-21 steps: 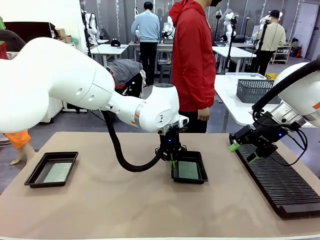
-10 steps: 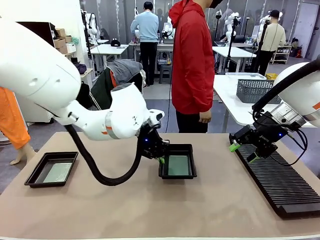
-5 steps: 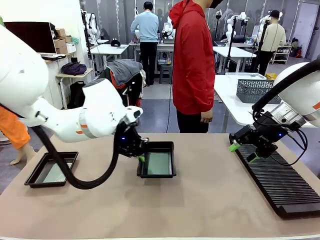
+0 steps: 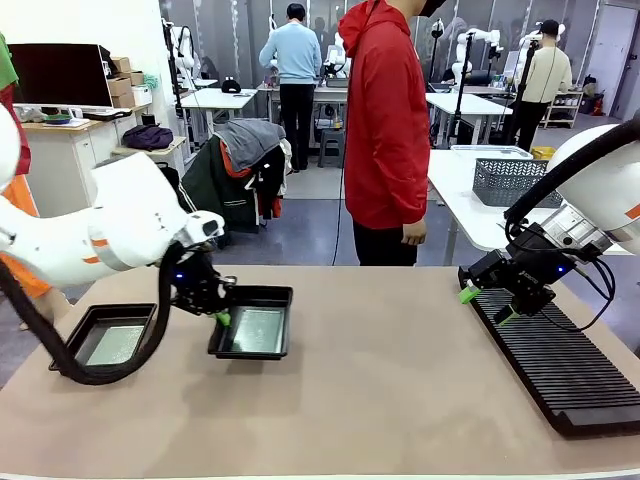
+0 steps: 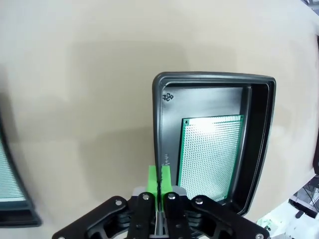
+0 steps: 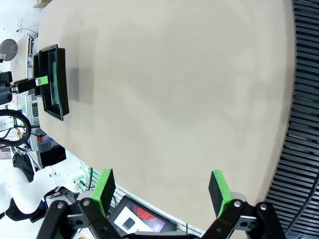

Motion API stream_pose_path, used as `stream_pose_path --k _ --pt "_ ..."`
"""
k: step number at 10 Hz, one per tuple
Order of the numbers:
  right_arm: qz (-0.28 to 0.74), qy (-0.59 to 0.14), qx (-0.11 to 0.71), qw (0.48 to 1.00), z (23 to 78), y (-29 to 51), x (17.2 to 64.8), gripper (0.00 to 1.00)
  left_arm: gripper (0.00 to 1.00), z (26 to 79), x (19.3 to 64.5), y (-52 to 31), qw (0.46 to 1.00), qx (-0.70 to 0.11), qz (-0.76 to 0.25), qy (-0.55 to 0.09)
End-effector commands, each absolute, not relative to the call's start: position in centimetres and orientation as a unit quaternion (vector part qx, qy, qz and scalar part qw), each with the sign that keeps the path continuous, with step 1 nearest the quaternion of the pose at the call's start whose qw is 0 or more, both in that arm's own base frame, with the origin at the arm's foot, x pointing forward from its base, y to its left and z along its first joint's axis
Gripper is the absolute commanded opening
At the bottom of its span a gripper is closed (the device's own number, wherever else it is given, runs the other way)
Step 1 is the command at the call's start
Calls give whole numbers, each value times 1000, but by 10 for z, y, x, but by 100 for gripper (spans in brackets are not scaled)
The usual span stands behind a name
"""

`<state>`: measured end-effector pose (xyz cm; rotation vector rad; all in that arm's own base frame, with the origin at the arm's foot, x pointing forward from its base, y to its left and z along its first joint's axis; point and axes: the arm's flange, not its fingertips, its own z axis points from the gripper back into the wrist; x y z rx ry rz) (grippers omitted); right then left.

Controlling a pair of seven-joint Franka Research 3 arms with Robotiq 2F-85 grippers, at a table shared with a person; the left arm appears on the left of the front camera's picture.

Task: Inspect and transfer BCBs to ESD trays.
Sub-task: Pick up the ESD tray and place it on the left side of the table.

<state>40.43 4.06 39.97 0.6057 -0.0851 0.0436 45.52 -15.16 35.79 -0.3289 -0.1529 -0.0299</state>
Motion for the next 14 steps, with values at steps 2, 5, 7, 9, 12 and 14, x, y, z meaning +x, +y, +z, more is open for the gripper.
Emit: stream_pose_path --k 2,5,7,9,12,14 --pt "12 -39 292 955 401 43 405 100 0 357 452 -101 982 -173 -16 -74" --pt "12 -39 292 955 401 43 405 100 0 345 455 -67 981 -180 -9 -74" --pt "12 -39 292 955 401 43 405 100 0 338 461 -52 981 -181 -1 -74" --pt "12 -39 292 955 401 43 405 100 0 329 468 -42 983 -170 7 -72" --pt "12 -39 292 955 401 43 405 100 0 315 474 -37 983 -170 13 -71" --pt "12 -39 292 955 401 43 405 100 0 310 477 -36 982 -172 18 -73"
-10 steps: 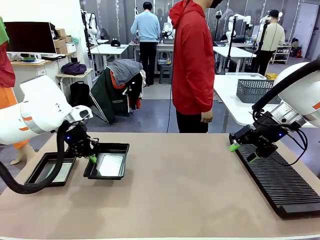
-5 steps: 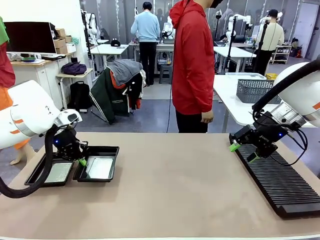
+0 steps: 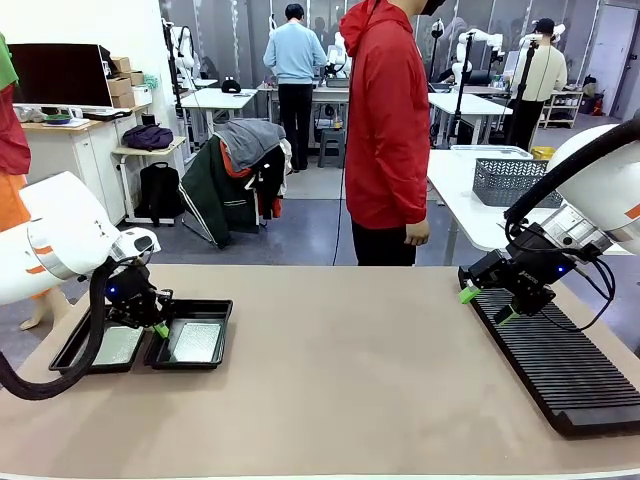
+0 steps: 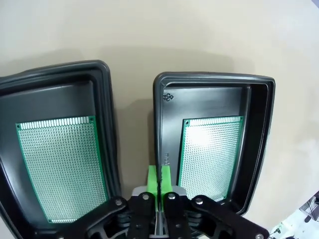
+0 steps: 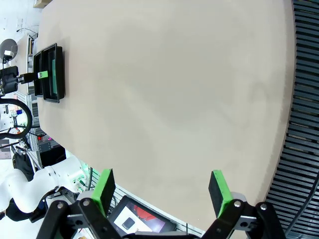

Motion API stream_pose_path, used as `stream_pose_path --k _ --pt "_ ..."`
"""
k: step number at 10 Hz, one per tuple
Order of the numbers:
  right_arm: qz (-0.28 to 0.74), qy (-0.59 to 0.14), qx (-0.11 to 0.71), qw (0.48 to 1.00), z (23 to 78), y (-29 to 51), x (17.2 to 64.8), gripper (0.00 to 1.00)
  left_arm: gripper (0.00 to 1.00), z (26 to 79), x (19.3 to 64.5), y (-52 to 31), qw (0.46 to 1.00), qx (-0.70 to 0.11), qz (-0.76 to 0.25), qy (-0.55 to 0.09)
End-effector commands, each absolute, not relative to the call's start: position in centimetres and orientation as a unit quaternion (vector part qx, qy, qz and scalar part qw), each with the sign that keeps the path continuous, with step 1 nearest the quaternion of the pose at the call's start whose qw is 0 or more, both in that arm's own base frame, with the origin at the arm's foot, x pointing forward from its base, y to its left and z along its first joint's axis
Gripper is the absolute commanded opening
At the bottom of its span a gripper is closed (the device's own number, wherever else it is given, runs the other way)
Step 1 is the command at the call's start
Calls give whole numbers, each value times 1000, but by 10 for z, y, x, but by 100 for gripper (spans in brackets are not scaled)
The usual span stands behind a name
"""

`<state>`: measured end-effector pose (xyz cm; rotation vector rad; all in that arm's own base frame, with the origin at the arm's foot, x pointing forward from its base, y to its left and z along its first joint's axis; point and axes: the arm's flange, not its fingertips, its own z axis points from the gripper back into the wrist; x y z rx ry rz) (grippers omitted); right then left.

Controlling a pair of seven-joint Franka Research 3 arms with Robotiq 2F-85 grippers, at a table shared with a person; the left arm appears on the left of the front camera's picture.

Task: Inspect and transfer BCBs to ESD trays.
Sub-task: Pick up the ESD tray and place it on the left side of the table.

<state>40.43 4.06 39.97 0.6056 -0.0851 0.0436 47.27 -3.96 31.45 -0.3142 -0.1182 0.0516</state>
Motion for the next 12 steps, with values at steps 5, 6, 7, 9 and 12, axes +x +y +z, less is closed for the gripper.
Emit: stream_pose_path --k 5,6,7,9,12 --pt "12 -39 292 955 401 43 405 100 0 312 474 -39 986 -155 27 -60" --pt "12 -39 292 955 401 43 405 100 0 312 474 -39 986 -155 27 -60" --pt "12 -39 292 955 401 43 405 100 0 312 474 -39 986 -155 27 -60" --pt "12 -39 292 955 401 43 405 100 23 310 476 -42 986 -154 26 -60" --pt "12 -39 292 955 401 43 405 100 26 322 475 -48 988 -138 21 -63"
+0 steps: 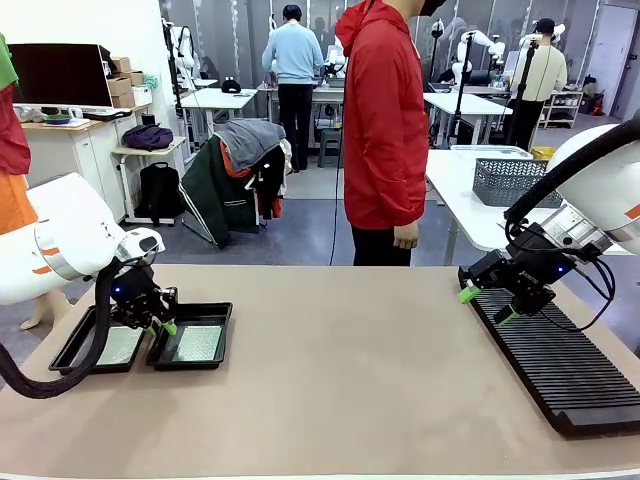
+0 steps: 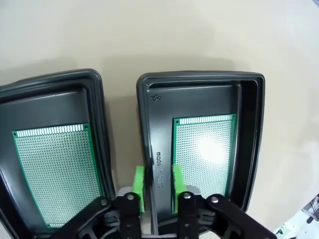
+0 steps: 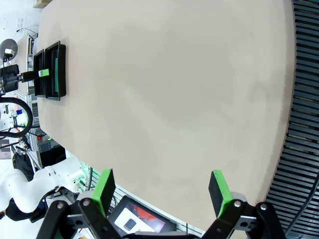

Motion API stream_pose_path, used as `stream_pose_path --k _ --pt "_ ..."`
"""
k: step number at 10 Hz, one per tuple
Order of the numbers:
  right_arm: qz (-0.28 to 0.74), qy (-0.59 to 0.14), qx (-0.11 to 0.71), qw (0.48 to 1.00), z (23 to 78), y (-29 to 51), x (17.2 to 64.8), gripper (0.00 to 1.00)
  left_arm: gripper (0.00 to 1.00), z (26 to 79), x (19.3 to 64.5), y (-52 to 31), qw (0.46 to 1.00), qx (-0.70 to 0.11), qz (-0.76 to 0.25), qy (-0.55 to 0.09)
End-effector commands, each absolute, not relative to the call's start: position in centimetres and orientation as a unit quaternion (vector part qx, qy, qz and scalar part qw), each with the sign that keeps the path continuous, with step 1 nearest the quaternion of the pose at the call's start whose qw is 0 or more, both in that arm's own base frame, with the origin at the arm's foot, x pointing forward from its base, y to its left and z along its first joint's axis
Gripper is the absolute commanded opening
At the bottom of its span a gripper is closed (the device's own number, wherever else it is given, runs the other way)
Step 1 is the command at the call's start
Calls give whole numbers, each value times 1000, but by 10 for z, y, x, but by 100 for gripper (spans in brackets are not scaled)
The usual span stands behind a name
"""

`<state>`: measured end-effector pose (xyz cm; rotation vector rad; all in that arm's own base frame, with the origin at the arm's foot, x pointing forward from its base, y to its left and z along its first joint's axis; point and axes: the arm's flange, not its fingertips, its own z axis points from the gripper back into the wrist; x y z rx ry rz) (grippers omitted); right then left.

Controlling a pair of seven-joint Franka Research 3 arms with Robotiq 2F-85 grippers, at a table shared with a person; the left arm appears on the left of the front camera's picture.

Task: Inspect and transfer BCBs to ESD trays.
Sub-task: Pick up the ESD tray and place it on the left side of the table.

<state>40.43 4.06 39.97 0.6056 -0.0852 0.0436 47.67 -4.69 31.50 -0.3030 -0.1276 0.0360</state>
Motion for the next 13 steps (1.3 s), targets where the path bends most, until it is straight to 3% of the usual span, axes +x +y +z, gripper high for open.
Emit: stream_pose_path --k 1,2,3,4,5,6,7,13 --pt "12 -39 292 955 401 43 405 100 61 326 474 -49 989 -133 17 -66" --pt "12 -39 292 955 401 43 405 100 45 332 472 -50 989 -128 16 -72" --pt "12 -39 292 955 401 43 405 100 80 340 469 -52 990 -119 14 -75" --pt "12 -39 292 955 401 43 405 100 64 350 466 -54 992 -102 15 -69" --pt "12 -39 292 955 401 43 405 100 99 361 463 -54 995 -87 12 -44" --pt "12 -39 292 955 401 43 405 100 83 371 459 -56 997 -69 10 -36" --pt "12 -39 292 955 401 43 405 100 100 385 451 -59 998 -55 3 -35" --pt "12 -39 292 955 401 43 405 100 100 444 415 -65 1000 15 -8 -18"
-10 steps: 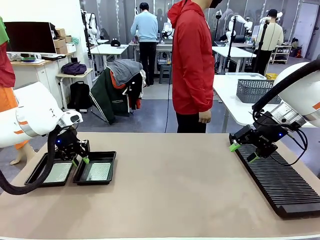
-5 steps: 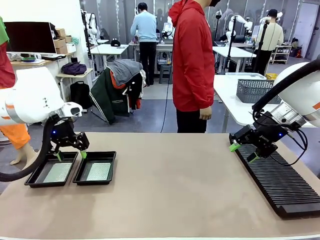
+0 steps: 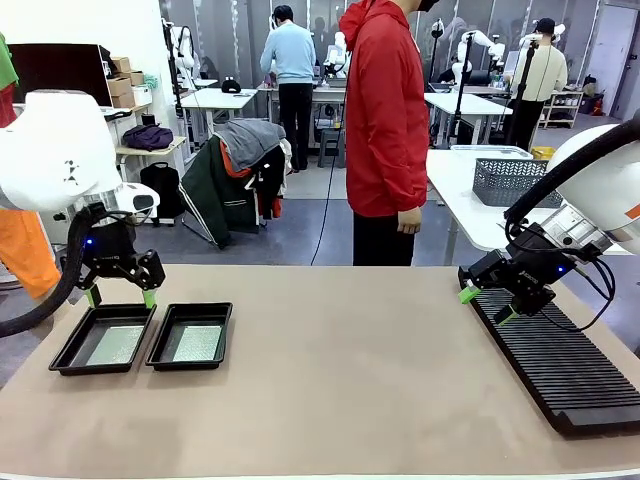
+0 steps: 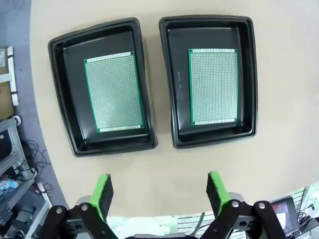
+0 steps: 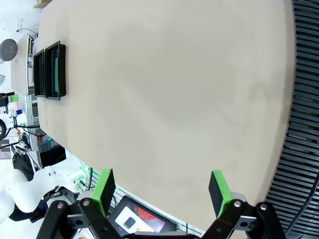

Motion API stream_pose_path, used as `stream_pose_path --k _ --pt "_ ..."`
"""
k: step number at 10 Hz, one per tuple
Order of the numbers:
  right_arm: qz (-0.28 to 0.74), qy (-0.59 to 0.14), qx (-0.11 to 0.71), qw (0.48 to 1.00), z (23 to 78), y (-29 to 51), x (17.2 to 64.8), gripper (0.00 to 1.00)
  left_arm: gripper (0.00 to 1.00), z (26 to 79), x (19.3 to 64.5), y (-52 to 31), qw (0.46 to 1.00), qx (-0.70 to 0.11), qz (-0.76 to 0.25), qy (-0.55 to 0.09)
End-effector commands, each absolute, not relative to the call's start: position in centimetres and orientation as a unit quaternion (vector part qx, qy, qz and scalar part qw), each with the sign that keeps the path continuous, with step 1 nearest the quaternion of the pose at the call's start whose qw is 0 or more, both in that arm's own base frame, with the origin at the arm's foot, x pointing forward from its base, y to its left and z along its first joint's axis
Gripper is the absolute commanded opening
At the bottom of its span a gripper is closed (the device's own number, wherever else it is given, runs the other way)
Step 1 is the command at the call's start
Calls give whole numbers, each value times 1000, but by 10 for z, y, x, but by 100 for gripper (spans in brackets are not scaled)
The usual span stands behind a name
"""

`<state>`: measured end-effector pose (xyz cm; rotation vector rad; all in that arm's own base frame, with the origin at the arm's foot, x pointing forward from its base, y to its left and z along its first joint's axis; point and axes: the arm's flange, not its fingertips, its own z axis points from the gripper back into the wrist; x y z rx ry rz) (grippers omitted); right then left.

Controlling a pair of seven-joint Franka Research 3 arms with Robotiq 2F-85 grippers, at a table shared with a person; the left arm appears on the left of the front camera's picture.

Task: Inspect and transfer BCBs to ESD trays.
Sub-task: Pick up the ESD tray and place it on the left side of the table.

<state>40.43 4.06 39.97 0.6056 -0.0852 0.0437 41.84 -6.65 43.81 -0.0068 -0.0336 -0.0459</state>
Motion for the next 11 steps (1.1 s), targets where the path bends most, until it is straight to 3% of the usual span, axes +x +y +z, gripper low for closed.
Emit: stream_pose_path --k 1,11 --pt "12 -39 292 955 401 43 405 100 100 450 412 -64 1000 16 -5 -25" --pt "12 -39 292 955 401 43 405 100 100 465 406 -66 999 -1 -17 -32"
